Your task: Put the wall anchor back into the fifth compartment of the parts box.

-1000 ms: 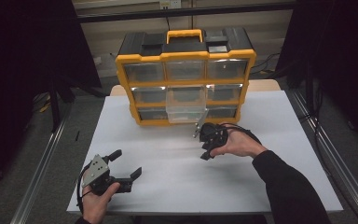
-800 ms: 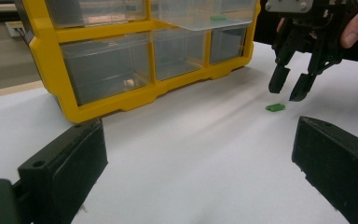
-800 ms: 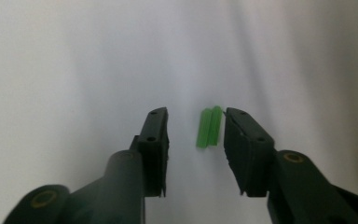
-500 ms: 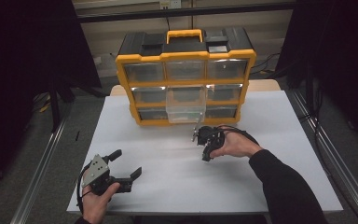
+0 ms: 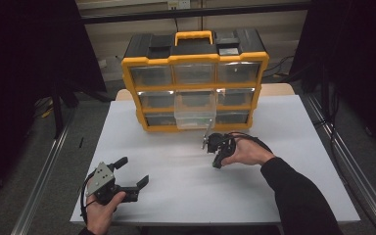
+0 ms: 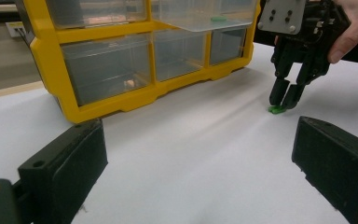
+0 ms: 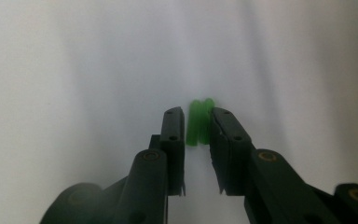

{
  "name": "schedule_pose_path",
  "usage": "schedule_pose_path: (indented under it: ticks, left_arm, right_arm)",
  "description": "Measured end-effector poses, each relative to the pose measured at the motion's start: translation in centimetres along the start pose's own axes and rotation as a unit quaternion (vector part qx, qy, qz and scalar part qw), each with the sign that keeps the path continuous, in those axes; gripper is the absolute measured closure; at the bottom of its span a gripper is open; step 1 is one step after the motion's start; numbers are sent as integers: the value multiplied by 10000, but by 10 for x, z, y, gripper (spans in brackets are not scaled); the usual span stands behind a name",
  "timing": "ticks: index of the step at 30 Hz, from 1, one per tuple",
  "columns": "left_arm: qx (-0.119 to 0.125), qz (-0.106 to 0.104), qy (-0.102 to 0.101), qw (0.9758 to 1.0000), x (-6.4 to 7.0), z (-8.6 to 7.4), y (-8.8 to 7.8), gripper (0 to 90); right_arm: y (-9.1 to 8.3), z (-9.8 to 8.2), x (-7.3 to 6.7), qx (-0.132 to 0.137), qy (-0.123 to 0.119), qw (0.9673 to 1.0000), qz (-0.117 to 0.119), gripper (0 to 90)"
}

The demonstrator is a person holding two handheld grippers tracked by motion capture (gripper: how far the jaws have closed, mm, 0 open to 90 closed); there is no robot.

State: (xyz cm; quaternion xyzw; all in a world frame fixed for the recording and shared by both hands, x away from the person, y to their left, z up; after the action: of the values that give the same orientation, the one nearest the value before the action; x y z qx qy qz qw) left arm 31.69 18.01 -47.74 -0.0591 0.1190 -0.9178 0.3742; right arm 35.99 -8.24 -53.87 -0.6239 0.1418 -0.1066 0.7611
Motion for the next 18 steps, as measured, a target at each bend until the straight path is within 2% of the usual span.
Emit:
schedule_pose_path:
  ticks: [4,6,7,8,10,14,15,16,18]
  left_arm:
    - [-24,35,4,10000,0,0,0,31]
    - [-23,35,4,10000,0,0,0,31]
    - [-23,33,1,10000,0,0,0,31]
    - [-20,34,-4,10000,0,0,0,31]
    - [-20,30,3,10000,0,0,0,31]
    - [-54,14,33,10000,0,-1,0,31]
    - [-57,25,45,10000,0,-1,0,31]
    - [-53,12,35,10000,0,-1,0,31]
    - [-60,5,20,10000,0,-1,0,31]
  right_arm:
    - [1,1,-2,61,-61,10000,25,772]
    - [0,-1,-3,-48,36,10000,20,790]
    - [1,1,-2,48,-9,10000,31,792]
    - [0,0,-3,-18,27,10000,42,795]
    - [1,1,-3,-16,-57,10000,44,805]
    - [1,1,0,16,18,10000,-5,816]
    - [1,2,2,71,-127,9999,-22,816]
    - [1,1,-1,23,-16,10000,26,819]
    - [1,0,-3,-68,-8,10000,54,819]
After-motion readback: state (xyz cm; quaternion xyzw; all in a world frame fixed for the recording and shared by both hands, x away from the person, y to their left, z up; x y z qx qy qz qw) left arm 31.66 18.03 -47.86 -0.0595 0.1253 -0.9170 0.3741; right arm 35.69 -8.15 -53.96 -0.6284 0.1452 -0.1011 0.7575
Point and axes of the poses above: each handheld gripper's, and its own axes: y roughly forward along the jaws, z roughly out of its top, x roughly to its right, the point moved 10 cm from there along y, roughly forward along the jaws, and after that the axes turned 1 degree about -x, right-handed, at the moved point
